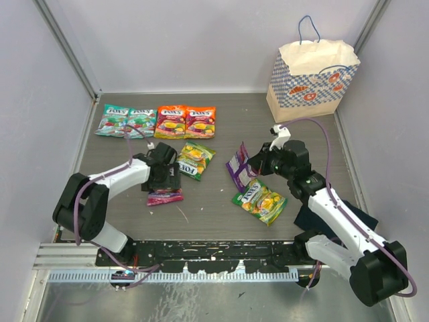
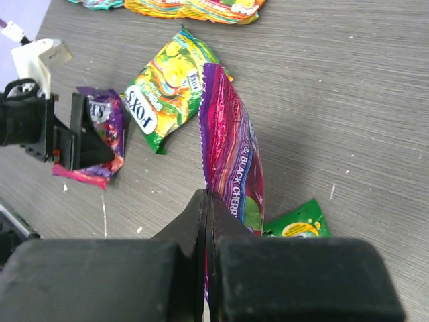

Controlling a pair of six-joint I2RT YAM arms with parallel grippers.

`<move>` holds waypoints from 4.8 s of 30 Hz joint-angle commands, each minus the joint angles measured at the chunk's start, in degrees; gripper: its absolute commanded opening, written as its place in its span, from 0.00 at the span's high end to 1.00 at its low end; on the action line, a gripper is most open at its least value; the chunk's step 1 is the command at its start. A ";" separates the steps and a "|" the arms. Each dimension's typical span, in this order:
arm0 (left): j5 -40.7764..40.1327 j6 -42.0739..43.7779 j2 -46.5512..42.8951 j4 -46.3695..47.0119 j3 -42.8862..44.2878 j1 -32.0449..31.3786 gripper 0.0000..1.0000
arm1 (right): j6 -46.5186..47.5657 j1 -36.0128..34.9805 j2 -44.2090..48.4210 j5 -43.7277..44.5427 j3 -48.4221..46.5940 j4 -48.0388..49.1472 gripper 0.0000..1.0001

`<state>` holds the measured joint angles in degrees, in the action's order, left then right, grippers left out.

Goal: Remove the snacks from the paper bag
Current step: Move the snack to the center of the board, then place the snack at the center of the board.

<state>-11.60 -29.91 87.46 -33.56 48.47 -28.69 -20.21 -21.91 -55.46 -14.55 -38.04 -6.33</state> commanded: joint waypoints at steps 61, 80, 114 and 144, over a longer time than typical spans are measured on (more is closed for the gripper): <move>-6.29 54.52 26.65 -5.51 30.84 41.60 0.04 | -5.14 -5.77 6.36 -12.17 2.00 11.49 0.99; -13.70 56.58 10.84 9.21 32.85 30.74 0.02 | -5.35 -5.86 3.46 -12.17 2.07 12.87 0.99; 7.32 -3.64 -16.49 -4.07 20.86 45.91 0.02 | 41.91 -40.10 -73.44 26.46 -84.01 -4.78 0.99; 4.35 -2.19 -22.63 -4.67 21.79 45.91 0.02 | 65.49 -37.02 -79.73 30.09 -91.27 11.95 0.99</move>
<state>-8.69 -33.12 66.74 -38.63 67.48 16.99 42.24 -61.82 -136.03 13.08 -125.91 -1.89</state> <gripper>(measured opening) 0.980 0.029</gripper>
